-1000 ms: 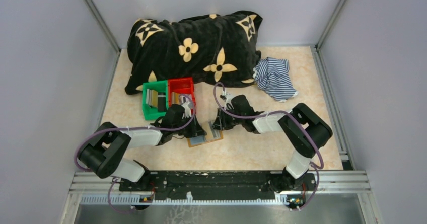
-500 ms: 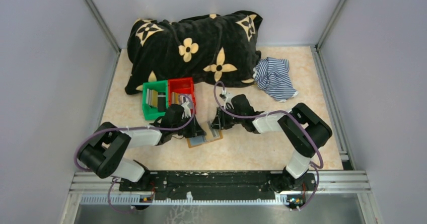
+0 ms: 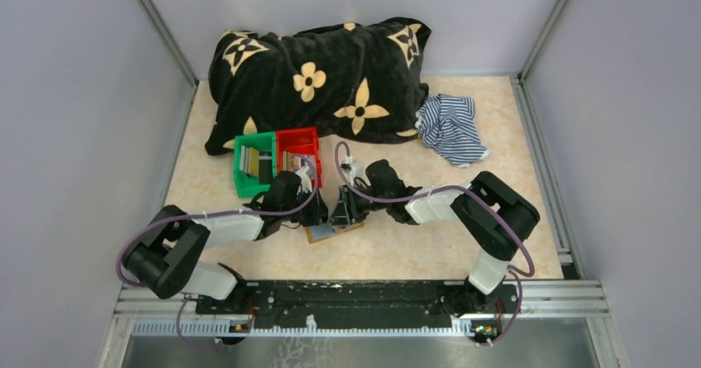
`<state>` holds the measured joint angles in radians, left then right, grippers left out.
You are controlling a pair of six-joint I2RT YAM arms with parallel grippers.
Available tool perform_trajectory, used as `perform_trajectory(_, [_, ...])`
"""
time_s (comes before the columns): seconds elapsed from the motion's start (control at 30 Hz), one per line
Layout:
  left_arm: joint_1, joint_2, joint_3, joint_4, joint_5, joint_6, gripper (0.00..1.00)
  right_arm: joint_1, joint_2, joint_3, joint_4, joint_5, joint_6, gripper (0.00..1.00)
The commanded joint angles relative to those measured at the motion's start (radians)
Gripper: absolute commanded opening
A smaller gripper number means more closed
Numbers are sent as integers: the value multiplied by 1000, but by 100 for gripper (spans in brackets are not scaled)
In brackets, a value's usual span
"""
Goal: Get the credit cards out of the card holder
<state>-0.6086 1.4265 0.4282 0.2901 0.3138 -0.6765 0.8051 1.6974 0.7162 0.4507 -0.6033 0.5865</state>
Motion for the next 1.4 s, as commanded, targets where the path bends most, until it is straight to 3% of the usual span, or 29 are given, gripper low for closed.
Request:
perform_trajectory(0.0, [4, -56, -5, -60, -41, 31, 24, 2, 22, 28, 52, -28, 1, 33])
perform_trajectory(0.17, [4, -163, 26, -219, -110, 48, 25, 2, 29, 19, 42, -2, -12, 33])
perform_trajectory(0.33, [3, -400, 104, -551, -302, 76, 27, 2, 67, 21, 68, -3, -6, 32])
perform_trajectory(0.43, [3, -528, 144, -637, -367, 88, 28, 2, 90, 27, 84, -11, 0, 32])
perform_trajectory(0.6, [4, -604, 118, -552, -321, 90, 29, 2, 66, 34, 68, -9, -5, 32])
perform_trajectory(0.9, [4, -407, -19, -234, -116, 46, 27, -31, -36, 54, -49, 32, -50, 46])
perform_trajectory(1.37, [4, -385, -95, -356, -178, 41, 27, -53, 85, 85, -2, -19, -50, 50])
